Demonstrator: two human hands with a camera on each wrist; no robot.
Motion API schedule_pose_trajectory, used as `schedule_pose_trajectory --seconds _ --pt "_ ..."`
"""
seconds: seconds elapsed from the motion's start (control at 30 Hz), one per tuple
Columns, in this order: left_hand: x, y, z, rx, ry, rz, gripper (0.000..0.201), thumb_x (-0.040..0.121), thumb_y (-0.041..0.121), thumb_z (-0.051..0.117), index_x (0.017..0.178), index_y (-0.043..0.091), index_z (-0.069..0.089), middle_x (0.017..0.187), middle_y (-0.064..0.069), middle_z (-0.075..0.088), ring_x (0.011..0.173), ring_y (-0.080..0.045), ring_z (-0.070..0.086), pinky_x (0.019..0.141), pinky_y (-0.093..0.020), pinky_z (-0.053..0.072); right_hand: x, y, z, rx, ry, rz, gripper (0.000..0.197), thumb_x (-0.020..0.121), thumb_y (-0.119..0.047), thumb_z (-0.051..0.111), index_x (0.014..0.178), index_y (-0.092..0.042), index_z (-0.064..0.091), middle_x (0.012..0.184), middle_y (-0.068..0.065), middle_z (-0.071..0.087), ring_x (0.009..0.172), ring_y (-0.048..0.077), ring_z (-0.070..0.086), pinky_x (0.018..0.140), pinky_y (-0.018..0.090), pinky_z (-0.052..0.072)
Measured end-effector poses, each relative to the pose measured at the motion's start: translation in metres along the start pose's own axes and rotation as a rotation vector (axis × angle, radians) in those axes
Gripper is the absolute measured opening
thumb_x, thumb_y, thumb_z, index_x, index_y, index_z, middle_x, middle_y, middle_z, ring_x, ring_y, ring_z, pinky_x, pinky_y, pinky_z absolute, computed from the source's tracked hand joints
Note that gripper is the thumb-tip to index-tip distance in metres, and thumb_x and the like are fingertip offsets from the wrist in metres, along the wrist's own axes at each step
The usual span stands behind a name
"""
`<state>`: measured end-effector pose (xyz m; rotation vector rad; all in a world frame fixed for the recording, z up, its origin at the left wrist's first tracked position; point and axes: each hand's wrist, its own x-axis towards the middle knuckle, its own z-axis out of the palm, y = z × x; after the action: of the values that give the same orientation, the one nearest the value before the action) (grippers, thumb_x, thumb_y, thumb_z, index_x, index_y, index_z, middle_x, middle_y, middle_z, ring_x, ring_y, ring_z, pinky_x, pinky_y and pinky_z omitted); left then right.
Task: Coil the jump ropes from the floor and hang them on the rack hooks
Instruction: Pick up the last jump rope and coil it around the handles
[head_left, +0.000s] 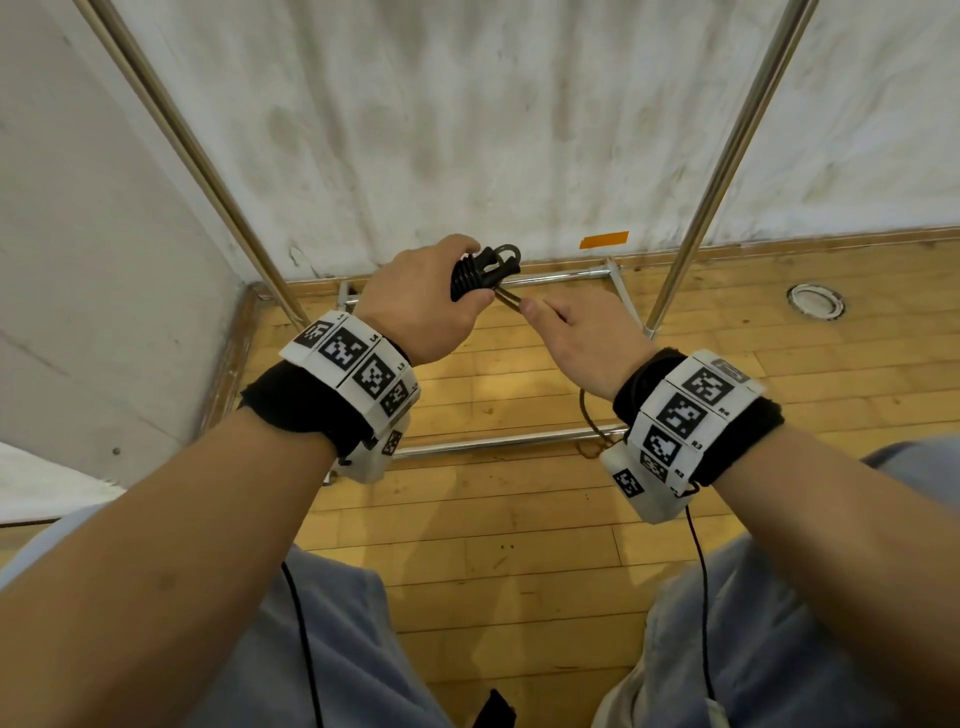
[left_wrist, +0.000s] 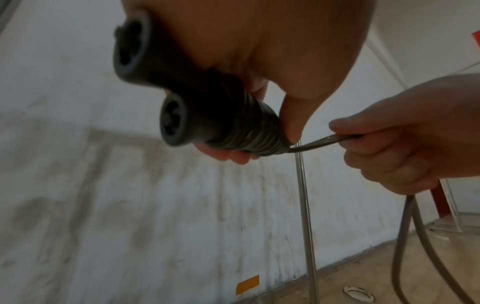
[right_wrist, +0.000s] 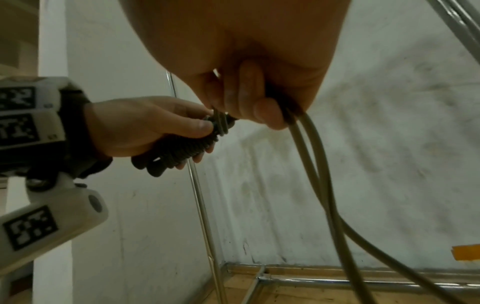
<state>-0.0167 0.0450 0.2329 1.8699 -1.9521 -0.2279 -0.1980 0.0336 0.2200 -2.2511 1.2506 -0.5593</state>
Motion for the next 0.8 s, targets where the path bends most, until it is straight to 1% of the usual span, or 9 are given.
schedule_pose_trajectory --seconds 0.17,0.23,0.3,0.37,0.43,0.53,0.63,0.73,0.8 --pt "0.002 -0.001 0.008 -0.004 -0.063 -0.031 0.038 0.090 0.043 0.057 0.122 0.024 0.049 0.097 0.007 0.057 0.080 -0.013 0.052 0.065 -0.029 0.041 -0.006 -0.007 -0.006 -0.123 -0.011 -0.081 0.046 0.100 -0.035 0.033 0.056 -0.020 0.034 0.054 -0.003 0.038 0.051 0.013 0.035 0.050 0.030 0.026" --pt "0.003 -0.003 0.008 -0.031 -0.074 -0.040 0.038 0.089 0.044 0.059 0.119 0.023 0.049 0.090 0.010 0.053 0.071 -0.008 0.050 0.058 -0.025 0.038 -0.009 -0.008 -0.013 -0.106 -0.034 -0.101 0.042 0.099 -0.034 0.035 0.059 -0.023 0.035 0.055 -0.004 0.039 0.052 0.012 0.036 0.051 0.030 0.027" --pt "0.004 -0.005 0.008 -0.087 -0.111 -0.065 0.036 0.088 0.044 0.061 0.116 0.024 0.050 0.083 0.013 0.052 0.068 -0.001 0.049 0.054 -0.020 0.036 -0.012 -0.008 -0.020 -0.060 -0.047 -0.115 0.036 0.099 -0.031 0.039 0.063 -0.027 0.038 0.058 -0.008 0.041 0.053 0.007 0.039 0.052 0.025 0.028" --pt "0.002 -0.007 0.009 -0.239 -0.176 -0.104 0.033 0.086 0.041 0.064 0.112 0.024 0.054 0.082 0.011 0.060 0.064 -0.004 0.058 0.050 -0.019 0.040 -0.013 -0.007 -0.027 -0.013 -0.016 -0.134 0.032 0.098 -0.028 0.041 0.066 -0.028 0.043 0.058 -0.010 0.042 0.053 0.003 0.041 0.051 0.016 0.031" --pt "0.000 -0.005 0.012 -0.383 -0.227 -0.145 0.029 0.084 0.037 0.068 0.107 0.024 0.056 0.082 0.004 0.068 0.059 -0.007 0.065 0.048 -0.019 0.045 -0.012 -0.005 -0.031 0.010 0.033 -0.137 0.027 0.098 -0.025 0.042 0.073 -0.021 0.050 0.058 -0.011 0.042 0.053 0.004 0.040 0.052 0.012 0.032" --pt "-0.001 0.001 0.015 -0.308 -0.243 -0.119 0.026 0.081 0.040 0.070 0.097 0.026 0.055 0.074 0.007 0.065 0.053 -0.001 0.062 0.044 -0.014 0.043 -0.009 -0.002 -0.029 -0.005 0.078 -0.121 0.025 0.098 -0.027 0.043 0.077 -0.019 0.054 0.060 -0.011 0.044 0.056 0.006 0.041 0.051 0.014 0.030" --pt "0.001 0.007 0.014 -0.157 -0.274 -0.019 0.023 0.082 0.042 0.068 0.092 0.024 0.059 0.077 0.008 0.059 0.068 -0.013 0.060 0.056 -0.025 0.043 -0.004 -0.001 -0.027 -0.028 0.132 -0.109 0.025 0.097 -0.029 0.044 0.080 -0.018 0.058 0.062 -0.011 0.046 0.058 0.006 0.042 0.051 0.016 0.028" --pt "-0.005 0.013 0.017 -0.043 -0.302 0.058 0.019 0.086 0.045 0.062 0.095 0.034 0.050 0.081 0.015 0.054 0.076 -0.010 0.055 0.063 -0.029 0.043 -0.001 0.000 -0.028 -0.013 0.202 -0.092 0.028 0.096 -0.031 0.047 0.077 -0.014 0.059 0.062 -0.008 0.048 0.058 0.008 0.043 0.051 0.015 0.029" --pt "-0.011 0.016 0.020 -0.012 -0.296 0.099 0.019 0.087 0.044 0.060 0.097 0.036 0.045 0.080 0.017 0.053 0.077 -0.011 0.055 0.067 -0.031 0.044 -0.001 0.001 -0.027 -0.010 0.208 -0.073 0.029 0.095 -0.032 0.048 0.073 -0.015 0.056 0.061 -0.008 0.047 0.057 0.007 0.043 0.051 0.013 0.030"
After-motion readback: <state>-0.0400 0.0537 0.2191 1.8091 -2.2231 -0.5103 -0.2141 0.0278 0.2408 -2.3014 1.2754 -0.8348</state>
